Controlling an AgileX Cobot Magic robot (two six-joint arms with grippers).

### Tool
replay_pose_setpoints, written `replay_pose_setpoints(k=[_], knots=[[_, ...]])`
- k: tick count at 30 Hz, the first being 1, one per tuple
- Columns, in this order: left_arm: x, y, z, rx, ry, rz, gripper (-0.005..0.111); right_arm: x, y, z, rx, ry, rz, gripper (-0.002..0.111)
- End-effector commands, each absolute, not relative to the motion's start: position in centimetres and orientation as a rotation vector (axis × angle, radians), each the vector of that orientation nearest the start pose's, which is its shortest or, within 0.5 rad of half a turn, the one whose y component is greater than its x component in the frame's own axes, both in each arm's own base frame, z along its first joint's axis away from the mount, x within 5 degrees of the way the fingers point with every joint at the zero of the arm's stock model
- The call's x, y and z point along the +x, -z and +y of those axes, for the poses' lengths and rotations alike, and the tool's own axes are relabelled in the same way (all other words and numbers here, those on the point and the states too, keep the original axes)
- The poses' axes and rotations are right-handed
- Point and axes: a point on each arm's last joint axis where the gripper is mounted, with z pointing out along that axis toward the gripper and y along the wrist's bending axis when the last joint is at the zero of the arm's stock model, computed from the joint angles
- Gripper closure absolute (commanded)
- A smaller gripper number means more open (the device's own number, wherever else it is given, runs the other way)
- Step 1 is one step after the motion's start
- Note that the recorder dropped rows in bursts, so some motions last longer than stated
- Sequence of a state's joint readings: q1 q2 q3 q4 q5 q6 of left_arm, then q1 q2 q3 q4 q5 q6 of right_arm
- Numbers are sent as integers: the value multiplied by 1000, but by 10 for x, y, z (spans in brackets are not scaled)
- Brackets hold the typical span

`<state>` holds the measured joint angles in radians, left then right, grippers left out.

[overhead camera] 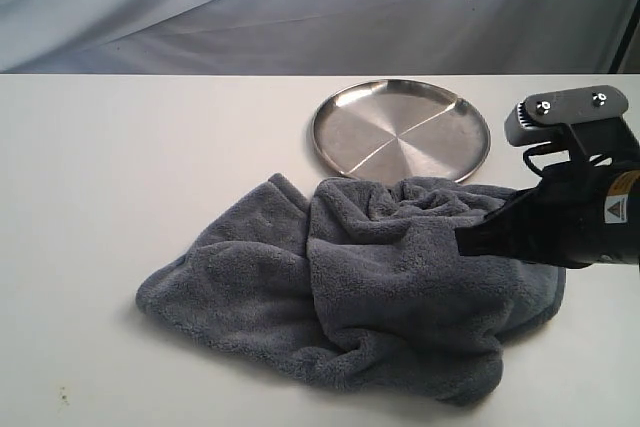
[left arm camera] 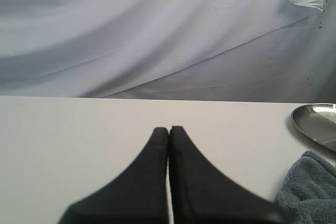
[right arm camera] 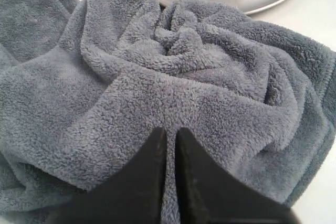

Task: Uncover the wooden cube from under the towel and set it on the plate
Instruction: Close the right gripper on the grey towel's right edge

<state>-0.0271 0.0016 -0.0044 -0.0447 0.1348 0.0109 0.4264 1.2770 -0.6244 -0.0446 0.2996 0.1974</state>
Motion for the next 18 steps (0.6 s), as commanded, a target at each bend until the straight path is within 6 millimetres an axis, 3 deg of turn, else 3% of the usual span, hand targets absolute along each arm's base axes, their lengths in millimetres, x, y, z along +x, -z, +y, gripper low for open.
replay_pose_setpoints(k=[1,3,5,13,18], knots=[[56,-201,-2,-1,53,1617,105,218,-222,97,-381,-212,2411,76],[56,-201,-2,-1,53,1617,105,218,-222,97,-387,-207,2403,56],[56,-201,-2,-1,53,1617,105,220,-223,97,-387,-212,2384,48],[56,-201,-2,-1,53,1617,105,230,-224,79,-274,-182,2364,48],[56,-201,-2,-1,53,1617,105,241,-199,83,-279,-174,2437,48]])
